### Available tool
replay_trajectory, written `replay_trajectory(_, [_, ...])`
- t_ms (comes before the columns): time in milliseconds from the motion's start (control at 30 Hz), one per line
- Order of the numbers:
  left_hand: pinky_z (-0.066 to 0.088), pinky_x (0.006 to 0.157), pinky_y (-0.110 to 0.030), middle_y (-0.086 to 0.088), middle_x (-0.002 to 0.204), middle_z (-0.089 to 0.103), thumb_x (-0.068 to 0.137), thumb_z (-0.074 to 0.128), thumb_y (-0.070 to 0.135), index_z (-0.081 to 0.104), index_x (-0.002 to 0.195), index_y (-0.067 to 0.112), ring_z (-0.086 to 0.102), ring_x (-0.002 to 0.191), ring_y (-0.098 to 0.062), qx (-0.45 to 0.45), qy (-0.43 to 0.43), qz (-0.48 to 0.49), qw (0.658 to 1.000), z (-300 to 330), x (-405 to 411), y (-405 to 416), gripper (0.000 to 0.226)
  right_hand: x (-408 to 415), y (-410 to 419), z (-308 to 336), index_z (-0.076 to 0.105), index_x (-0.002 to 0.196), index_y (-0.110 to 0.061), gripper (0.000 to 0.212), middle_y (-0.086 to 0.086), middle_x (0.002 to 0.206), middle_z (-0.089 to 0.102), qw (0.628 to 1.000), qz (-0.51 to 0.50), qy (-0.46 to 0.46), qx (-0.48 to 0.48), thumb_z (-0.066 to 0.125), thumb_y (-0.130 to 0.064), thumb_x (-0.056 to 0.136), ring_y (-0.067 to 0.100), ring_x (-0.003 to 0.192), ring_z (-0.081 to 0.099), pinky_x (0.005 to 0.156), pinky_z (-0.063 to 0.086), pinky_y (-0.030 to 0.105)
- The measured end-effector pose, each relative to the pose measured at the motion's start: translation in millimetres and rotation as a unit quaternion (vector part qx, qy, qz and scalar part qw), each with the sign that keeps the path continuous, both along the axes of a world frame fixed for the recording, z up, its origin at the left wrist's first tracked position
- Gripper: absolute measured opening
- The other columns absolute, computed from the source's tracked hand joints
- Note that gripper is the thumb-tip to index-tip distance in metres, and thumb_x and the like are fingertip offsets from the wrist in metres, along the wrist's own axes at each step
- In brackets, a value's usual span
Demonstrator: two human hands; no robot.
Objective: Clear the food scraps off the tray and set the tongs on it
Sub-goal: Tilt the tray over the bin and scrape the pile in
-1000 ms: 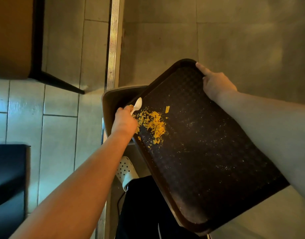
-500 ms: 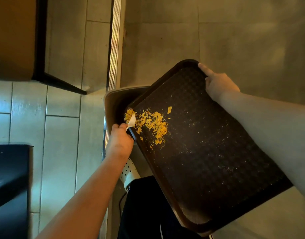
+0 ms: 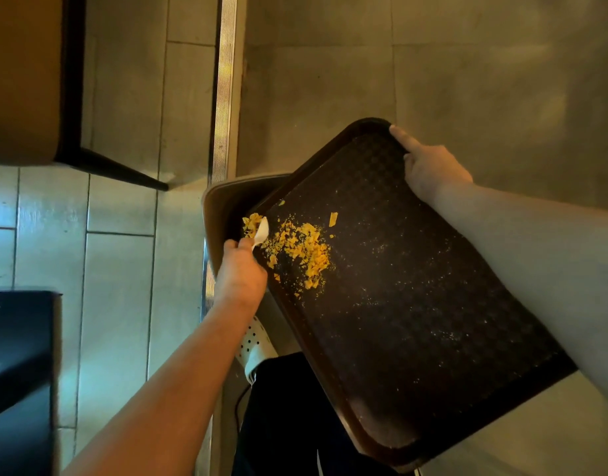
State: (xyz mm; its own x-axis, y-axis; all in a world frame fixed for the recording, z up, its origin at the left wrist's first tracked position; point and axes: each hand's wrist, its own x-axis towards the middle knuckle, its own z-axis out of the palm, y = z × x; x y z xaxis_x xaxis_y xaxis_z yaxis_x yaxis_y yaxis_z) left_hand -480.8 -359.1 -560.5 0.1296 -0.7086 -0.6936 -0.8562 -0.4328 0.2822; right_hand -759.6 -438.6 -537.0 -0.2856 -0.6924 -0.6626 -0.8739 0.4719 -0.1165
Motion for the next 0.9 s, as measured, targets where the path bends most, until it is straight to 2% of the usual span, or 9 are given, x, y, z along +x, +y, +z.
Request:
replay_trajectory(133, [0.045, 0.096, -0.042, -0.014, 0.126, 0.04, 0.089, 0.047, 0.0, 0.043, 0.134, 0.01, 0.051, 0.11, -0.032, 0.021, -0.019, 0.019, 0.999, 0.3, 10.6, -3.2, 0.047, -0.2, 0.9, -1.4, 0.001, 0.146, -0.05, 0.058, 0.022, 0.115, 0.058, 1.0, 0.011, 0.006, 0.009, 0.024, -0.016, 0.103, 0.036, 0.098, 0.059, 0.091, 0.048, 0.052])
replay_trajectory(300, [0.046, 0.089, -0.038, -0.017, 0.121, 0.044, 0.088, 0.046, -0.001, 0.05, 0.124, 0.005, 0.053, 0.106, -0.034, -0.002, -0.024, 0.026, 0.999, 9.0, 11.3, -0.8, 0.037, 4.4, -5.0, 0.0, 0.005, 0.145, -0.052, 0.055, 0.022, 0.117, 0.057, 1.0, -0.001, -0.008, 0.001, 0.023, -0.021, 0.104, 0.037, 0.101, 0.057, 0.091, 0.047, 0.05])
replay_trajectory(400, [0.047, 0.094, -0.042, -0.015, 0.124, 0.041, 0.088, 0.046, 0.0, 0.047, 0.13, 0.008, 0.054, 0.107, -0.035, -0.007, -0.014, 0.015, 1.0, 11.3, 0.9, -3.9, 0.042, 4.6, -5.1, 1.1, 0.005, 0.145, -0.051, 0.055, 0.022, 0.117, 0.056, 1.0, 0.004, -0.004, 0.001, 0.024, -0.02, 0.104, 0.037, 0.1, 0.057, 0.09, 0.048, 0.05])
replay_trajectory(500, [0.043, 0.096, -0.037, -0.014, 0.133, 0.036, 0.089, 0.048, 0.0, 0.039, 0.138, 0.011, 0.05, 0.115, -0.032, 0.004, -0.014, -0.002, 1.0, 10.0, -9.1, -14.0, 0.051, 4.8, -4.7, 1.2, 0.003, 0.145, -0.052, 0.056, 0.021, 0.115, 0.057, 1.0, 0.005, -0.001, 0.006, 0.023, -0.02, 0.104, 0.035, 0.097, 0.059, 0.09, 0.048, 0.051])
replay_trajectory(600, [0.042, 0.097, -0.037, -0.014, 0.132, 0.038, 0.088, 0.048, -0.004, 0.04, 0.138, 0.01, 0.049, 0.116, -0.032, 0.013, -0.023, -0.007, 1.0, 4.7, -10.8, -25.8, 0.053, 4.5, -4.8, 0.5, 0.003, 0.144, -0.054, 0.056, 0.02, 0.117, 0.057, 1.0, -0.002, -0.001, 0.01, 0.023, -0.02, 0.104, 0.035, 0.099, 0.059, 0.09, 0.048, 0.053])
replay_trajectory(767, [0.046, 0.088, -0.038, -0.021, 0.12, 0.05, 0.089, 0.049, 0.0, 0.051, 0.122, 0.002, 0.054, 0.107, -0.035, 0.025, -0.049, 0.01, 0.998, -1.3, 6.0, -23.1, 0.034, 2.6, -3.7, 2.5, 0.002, 0.146, -0.05, 0.061, 0.019, 0.118, 0.057, 1.0, 0.016, 0.016, 0.016, 0.025, -0.013, 0.103, 0.036, 0.102, 0.057, 0.091, 0.048, 0.051])
replay_trajectory(833, [0.044, 0.086, -0.04, -0.027, 0.115, 0.054, 0.087, 0.048, -0.001, 0.055, 0.113, -0.006, 0.054, 0.105, -0.04, 0.012, -0.037, 0.018, 0.999, 1.8, 11.3, -15.9, 0.027, 3.1, -3.0, 2.4, 0.001, 0.147, -0.047, 0.062, 0.02, 0.115, 0.058, 0.999, 0.028, 0.025, 0.014, 0.025, -0.012, 0.103, 0.036, 0.098, 0.058, 0.089, 0.049, 0.05])
replay_trajectory(900, [0.047, 0.086, -0.041, -0.026, 0.112, 0.055, 0.086, 0.049, -0.001, 0.055, 0.113, -0.005, 0.055, 0.102, -0.04, 0.003, -0.021, 0.026, 0.999, 3.6, 10.6, -13.6, 0.028, 3.8, -3.5, 2.7, 0.003, 0.147, -0.048, 0.059, 0.021, 0.115, 0.058, 1.0, 0.02, 0.017, 0.009, 0.024, -0.015, 0.103, 0.036, 0.098, 0.059, 0.088, 0.049, 0.049])
